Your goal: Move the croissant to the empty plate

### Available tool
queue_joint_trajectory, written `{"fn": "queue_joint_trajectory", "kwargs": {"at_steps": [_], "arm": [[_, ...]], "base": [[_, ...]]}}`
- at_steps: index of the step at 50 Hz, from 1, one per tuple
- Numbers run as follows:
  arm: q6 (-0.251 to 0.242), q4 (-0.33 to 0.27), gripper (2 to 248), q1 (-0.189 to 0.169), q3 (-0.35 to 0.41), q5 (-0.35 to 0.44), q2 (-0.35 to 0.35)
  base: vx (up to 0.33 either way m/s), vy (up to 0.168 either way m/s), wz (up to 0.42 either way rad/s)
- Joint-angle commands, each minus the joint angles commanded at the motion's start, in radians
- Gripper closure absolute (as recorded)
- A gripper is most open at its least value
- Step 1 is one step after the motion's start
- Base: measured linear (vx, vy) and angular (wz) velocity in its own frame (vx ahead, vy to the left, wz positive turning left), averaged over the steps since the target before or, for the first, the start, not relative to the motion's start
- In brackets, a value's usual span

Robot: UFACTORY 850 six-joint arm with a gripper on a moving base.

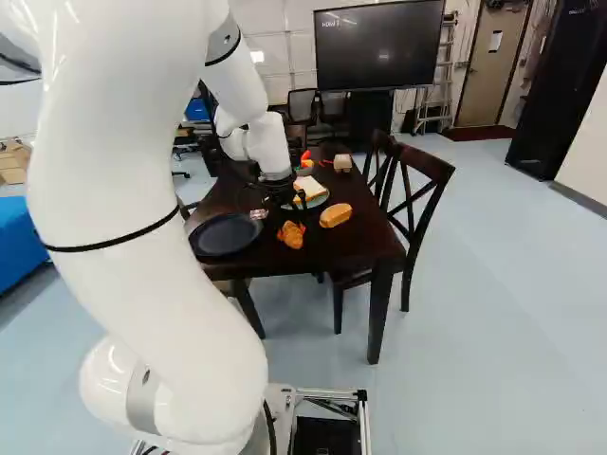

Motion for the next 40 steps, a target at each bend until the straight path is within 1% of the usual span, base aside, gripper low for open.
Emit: {"fn": "queue_joint_trajectory", "kwargs": {"at_steps": [14,24,31,40], "arm": [[0.000,0.000,119,0.000,0.000,0.000,0.001],[0.000,0.000,119,0.003,0.000,0.000,0.022],[0.000,0.000,119,0.019,-0.018,0.000,0.027],[0.000,0.000,119,0.051,-0.031,0.000,0.043]], "base": [[0.000,0.000,0.000],[0.000,0.000,0.000],[0.000,0.000,0.000],[0.000,0.000,0.000]]}}
